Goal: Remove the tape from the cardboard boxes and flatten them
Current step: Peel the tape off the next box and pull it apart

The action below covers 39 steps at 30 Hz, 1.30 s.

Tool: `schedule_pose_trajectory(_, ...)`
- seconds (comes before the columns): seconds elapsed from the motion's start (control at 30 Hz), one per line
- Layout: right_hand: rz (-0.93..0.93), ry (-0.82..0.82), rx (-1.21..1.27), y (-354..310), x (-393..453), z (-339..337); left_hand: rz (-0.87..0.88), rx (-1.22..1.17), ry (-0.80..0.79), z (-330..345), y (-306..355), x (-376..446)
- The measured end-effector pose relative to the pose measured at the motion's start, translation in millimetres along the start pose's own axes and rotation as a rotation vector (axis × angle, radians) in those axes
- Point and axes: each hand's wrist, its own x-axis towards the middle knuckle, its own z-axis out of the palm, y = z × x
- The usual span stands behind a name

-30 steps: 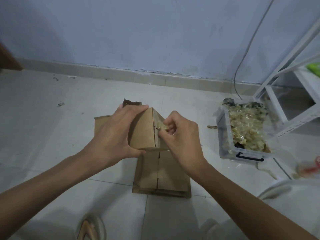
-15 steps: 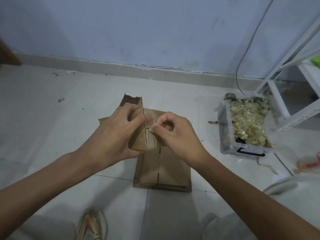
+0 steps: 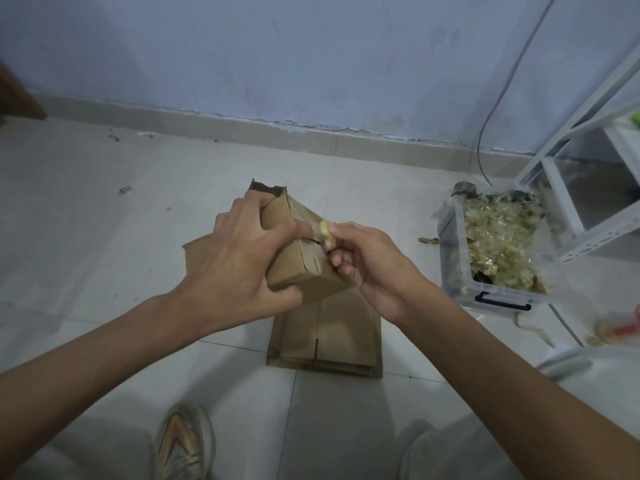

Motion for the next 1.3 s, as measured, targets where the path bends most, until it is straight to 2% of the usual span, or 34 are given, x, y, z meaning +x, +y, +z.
schedule_pose_trajectory(0.1, 0.011, -0.066, 0.0, 0, 1, -1, -0.038, -0.053, 0.028, 1, 0, 0)
schedule_pose_trajectory(0.33, -0.01, -0.032, -0.033, 4, 1, -2, -0.079, -0.082, 0.088, 6, 5, 2)
schedule_pose_trajectory(0.53, 0.088, -0.009, -0.006, 5, 1, -1, -0.012, 0.014, 0.076, 8, 1, 4)
schedule_pose_trajectory(0.6, -0.025, 0.143, -0.257, 4, -1, 0, -0.01, -0.015, 0.084, 7, 3, 2)
schedule_pose_trajectory(0.67, -0.243, 0.325, -0.662, 6, -3, 2, -0.011, -0.037, 0.097, 7, 4, 0)
schedule_pose_trajectory(0.7, -0.353, 0.356, -0.807, 8, -4, 5, -0.011, -0.04, 0.098, 7, 4, 0)
schedule_pose_trajectory(0.77, -0.497, 0.323, -0.926, 14, -8, 11, -0.011, -0.038, 0.096, 7, 3, 0)
schedule_pose_trajectory(0.83, -0.519, 0.236, -0.866, 18, -9, 12, -0.007, -0.032, 0.09, 8, 1, 1)
schedule_pose_trajectory(0.9, -0.44, 0.176, -0.749, 17, -8, 11, -0.006, -0.022, 0.087, 8, -1, 1)
schedule_pose_trajectory(1.0, -0.284, 0.191, -0.749, 13, -3, 7, 0.005, 0.004, 0.085, 8, -2, 0)
schedule_pose_trajectory(1.07, -0.293, 0.189, -0.805, 15, -3, 6, 0.009, 0.016, 0.07, 8, -2, -1)
schedule_pose_trajectory(1.13, -0.308, 0.182, -0.761, 16, -3, 8, 0.012, 0.024, 0.058, 9, -1, -2)
schedule_pose_trajectory(1.2, -0.26, 0.16, -0.594, 17, -2, 6, 0.021, 0.021, 0.059, 9, 0, -1)
schedule_pose_trajectory(1.3, -0.075, 0.076, -0.217, 13, -5, 3, 0.053, 0.026, 0.075, 7, -1, 1)
